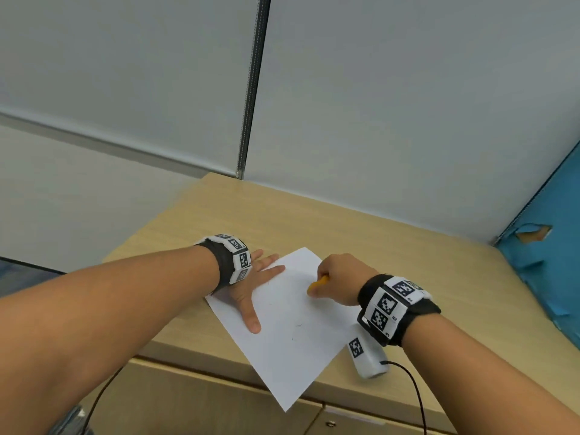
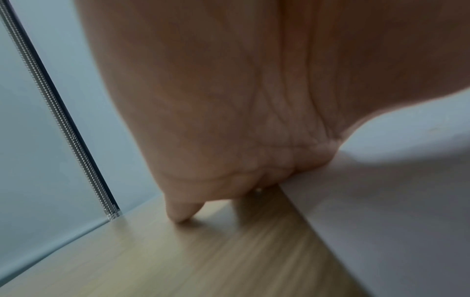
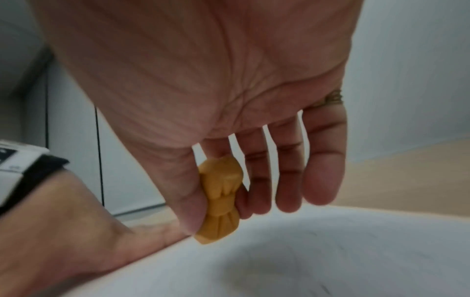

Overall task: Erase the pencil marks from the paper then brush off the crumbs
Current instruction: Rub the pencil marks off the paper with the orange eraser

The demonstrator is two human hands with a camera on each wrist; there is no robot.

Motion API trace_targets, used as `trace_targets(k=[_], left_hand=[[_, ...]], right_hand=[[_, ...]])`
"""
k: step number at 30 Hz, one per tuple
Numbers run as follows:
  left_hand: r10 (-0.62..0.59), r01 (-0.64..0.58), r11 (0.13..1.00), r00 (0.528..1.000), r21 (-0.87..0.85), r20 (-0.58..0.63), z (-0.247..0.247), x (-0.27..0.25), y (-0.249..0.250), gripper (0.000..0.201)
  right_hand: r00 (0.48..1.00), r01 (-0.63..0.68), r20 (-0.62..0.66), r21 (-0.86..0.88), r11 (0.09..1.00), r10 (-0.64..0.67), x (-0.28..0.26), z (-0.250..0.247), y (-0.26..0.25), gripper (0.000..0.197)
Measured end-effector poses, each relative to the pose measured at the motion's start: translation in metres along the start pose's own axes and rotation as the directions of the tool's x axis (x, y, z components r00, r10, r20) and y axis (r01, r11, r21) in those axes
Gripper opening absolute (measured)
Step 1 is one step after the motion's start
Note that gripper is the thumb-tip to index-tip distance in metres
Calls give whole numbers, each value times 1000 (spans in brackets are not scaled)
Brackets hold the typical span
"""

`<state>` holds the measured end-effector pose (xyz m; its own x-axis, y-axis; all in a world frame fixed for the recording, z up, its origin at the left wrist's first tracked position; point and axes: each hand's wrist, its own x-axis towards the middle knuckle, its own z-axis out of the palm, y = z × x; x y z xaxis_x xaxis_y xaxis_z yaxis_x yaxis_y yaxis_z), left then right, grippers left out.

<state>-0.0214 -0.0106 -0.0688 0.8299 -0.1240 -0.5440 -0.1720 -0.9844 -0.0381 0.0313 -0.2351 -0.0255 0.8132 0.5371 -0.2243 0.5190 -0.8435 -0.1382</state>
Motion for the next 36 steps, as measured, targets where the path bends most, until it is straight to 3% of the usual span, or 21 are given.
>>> trace_targets(k=[4, 10, 16, 19, 25, 31, 36], left_hand=[[-72, 72, 997, 997, -14, -19, 10, -11, 12, 146], [-134, 134, 991, 990, 0, -38, 23, -48, 42, 134], [-81, 83, 994, 996, 76, -31, 27, -90, 56, 110], [-64, 69, 995, 996, 72, -66, 19, -97, 52, 109], [-60, 56, 997, 995, -58, -80, 3, -53, 19, 129], [-10, 10, 1000, 1000, 1, -26, 15, -11, 5, 142], [-19, 18, 999, 1000, 32, 12, 15, -2, 2, 140]], right_hand=[[998, -63, 5, 3, 998, 63, -7, 18, 12, 34], [1000, -23, 4, 23, 999, 23, 7, 15, 5, 35], [994, 110, -7, 44, 993, -110, 17, 15, -7, 38], [981, 195, -14, 45, 980, -195, 14, 17, -12, 41], [955, 286, -83, 13, 958, -284, 7, 16, -20, 31], [938, 345, 43, -40, 938, -343, -8, 20, -44, 30], [928, 371, 52, -21, 928, -369, -6, 32, -61, 25]])
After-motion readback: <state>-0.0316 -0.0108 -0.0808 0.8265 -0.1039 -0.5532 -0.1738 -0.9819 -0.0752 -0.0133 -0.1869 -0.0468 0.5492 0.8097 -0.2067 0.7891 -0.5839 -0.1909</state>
